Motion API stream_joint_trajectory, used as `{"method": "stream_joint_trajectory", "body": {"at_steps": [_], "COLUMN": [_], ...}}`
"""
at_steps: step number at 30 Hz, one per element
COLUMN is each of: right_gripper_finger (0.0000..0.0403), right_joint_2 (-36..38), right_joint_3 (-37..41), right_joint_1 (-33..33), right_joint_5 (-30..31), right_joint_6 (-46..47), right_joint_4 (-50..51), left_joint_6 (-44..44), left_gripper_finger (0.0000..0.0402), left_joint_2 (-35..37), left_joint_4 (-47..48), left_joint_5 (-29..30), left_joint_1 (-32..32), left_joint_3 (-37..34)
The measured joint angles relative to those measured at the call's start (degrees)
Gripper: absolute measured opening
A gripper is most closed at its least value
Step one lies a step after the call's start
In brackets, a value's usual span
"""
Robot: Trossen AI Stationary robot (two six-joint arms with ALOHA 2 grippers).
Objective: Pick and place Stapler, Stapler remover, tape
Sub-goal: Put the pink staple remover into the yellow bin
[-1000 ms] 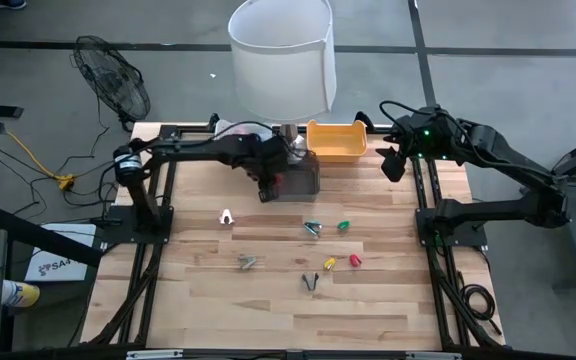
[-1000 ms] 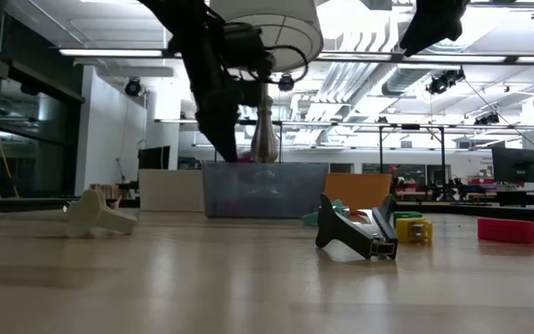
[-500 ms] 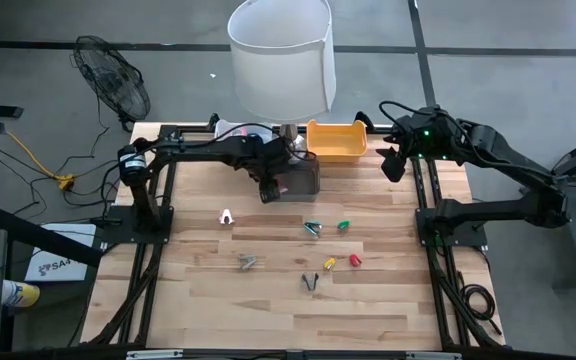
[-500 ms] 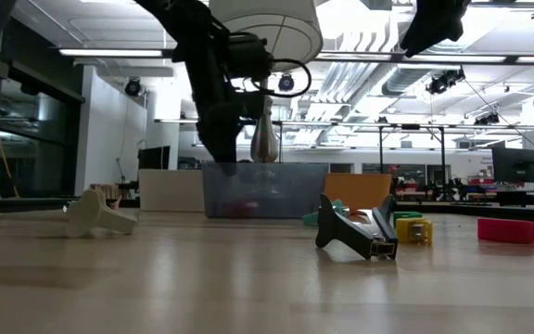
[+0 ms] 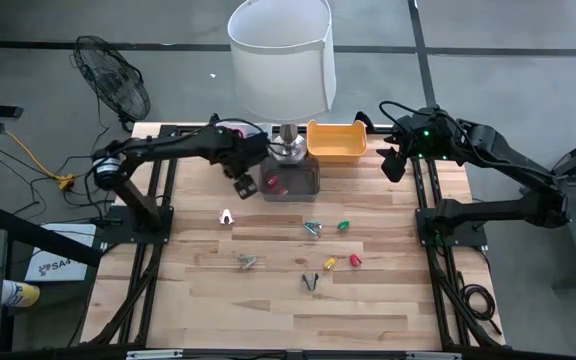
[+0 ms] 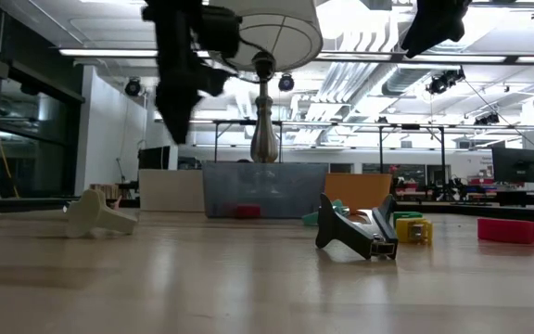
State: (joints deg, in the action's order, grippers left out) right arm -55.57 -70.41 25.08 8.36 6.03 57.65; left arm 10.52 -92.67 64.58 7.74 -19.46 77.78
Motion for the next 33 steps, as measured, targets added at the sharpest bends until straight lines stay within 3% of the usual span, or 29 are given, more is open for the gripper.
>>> {"method": "stream_joint_trajectory", "body": {"at_steps": [7,15,26,33], "right_gripper_finger": [0.0181,0.0181,0.0181,0.0181], "right_joint_2": [0.0,0.0,0.0,0.0], "right_joint_3": [0.0,0.0,0.0,0.0], "right_joint_1": [0.0,0.0,0.0,0.0], "right_joint_5": [0.0,-0.6,-2.0,-2.6], "right_joint_6": [0.6,0.6,0.5,-0.4], "right_joint_4": [0.0,0.0,-0.1,-0.1], "left_joint_6": [12.3,17.2,24.7,26.7], "left_gripper_finger": [0.0235,0.0236,0.0236,0.0240], "left_joint_2": [1.2,1.1,1.1,4.4], "left_joint_4": [11.6,6.2,-7.9,-8.0], "left_joint_5": [0.8,-7.7,-19.6,-19.3], "left_joint_1": [1.3,1.5,1.4,0.7], "left_joint_3": [-0.9,-11.4,-24.0,-24.5]}}
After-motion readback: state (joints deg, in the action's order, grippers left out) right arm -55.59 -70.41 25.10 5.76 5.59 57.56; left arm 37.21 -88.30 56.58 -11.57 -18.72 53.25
